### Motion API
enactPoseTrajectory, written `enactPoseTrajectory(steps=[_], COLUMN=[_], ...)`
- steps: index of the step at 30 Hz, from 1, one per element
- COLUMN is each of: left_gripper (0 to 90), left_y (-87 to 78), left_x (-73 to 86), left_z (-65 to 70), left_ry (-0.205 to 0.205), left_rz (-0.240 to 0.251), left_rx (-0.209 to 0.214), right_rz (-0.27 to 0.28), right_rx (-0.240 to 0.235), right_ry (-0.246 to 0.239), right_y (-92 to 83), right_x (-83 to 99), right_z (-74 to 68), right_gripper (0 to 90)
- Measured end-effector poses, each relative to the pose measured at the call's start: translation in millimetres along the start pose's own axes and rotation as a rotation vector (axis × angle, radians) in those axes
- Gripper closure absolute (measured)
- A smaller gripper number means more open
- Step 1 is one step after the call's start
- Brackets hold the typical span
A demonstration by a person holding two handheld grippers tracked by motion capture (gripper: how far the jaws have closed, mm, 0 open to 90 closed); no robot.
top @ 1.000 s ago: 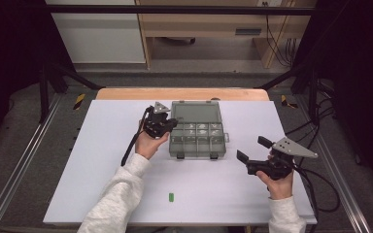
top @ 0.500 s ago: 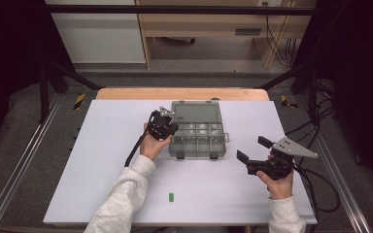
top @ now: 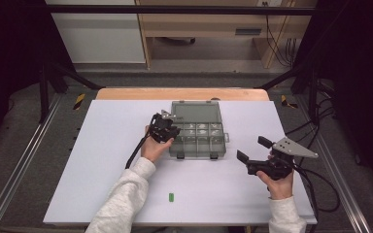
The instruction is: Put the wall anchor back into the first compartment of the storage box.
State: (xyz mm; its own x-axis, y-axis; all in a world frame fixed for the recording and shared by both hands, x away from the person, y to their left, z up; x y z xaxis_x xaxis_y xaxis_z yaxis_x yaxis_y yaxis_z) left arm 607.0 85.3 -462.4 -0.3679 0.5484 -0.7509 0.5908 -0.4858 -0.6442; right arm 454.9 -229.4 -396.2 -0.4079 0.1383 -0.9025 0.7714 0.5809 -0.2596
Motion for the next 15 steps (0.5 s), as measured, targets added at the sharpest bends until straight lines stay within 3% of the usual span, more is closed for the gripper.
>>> enactPoseTrajectory(steps=[5,11,15], left_gripper=[62.3,45.6,32.1], left_y=[-22.6,-51.8,-69.1], left_x=[-7.1,-13.2,-14.4], left_z=[0.0,3.5,6.3], left_ry=[-0.016,-0.008,-0.017], left_rz=[0.064,0.141,0.183], left_rx=[0.000,0.008,0.038], right_rz=[-0.001,-0.002,-0.002], right_rx=[0.001,0.002,0.003], right_ry=[-0.001,-0.001,-0.001], right_y=[-0.1,-0.1,-0.3], right_x=[0.1,0.1,0.1], right_z=[0.1,0.3,0.2], right_gripper=[3.0,2.9,2.9])
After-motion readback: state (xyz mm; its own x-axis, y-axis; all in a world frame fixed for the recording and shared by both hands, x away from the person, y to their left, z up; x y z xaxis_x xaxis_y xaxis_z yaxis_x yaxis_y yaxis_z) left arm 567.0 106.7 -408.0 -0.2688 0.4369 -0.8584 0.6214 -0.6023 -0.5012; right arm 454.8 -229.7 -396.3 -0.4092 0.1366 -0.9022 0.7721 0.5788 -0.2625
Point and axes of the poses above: each handheld gripper's, and its own axes: y roughly forward along the jaws, x roughly out of its underside, z roughly to its right, the point moved 3 cm from there along y, roughly forward along the jaws, and after that the axes turned 13 degrees about y, right-handed, at the moved point
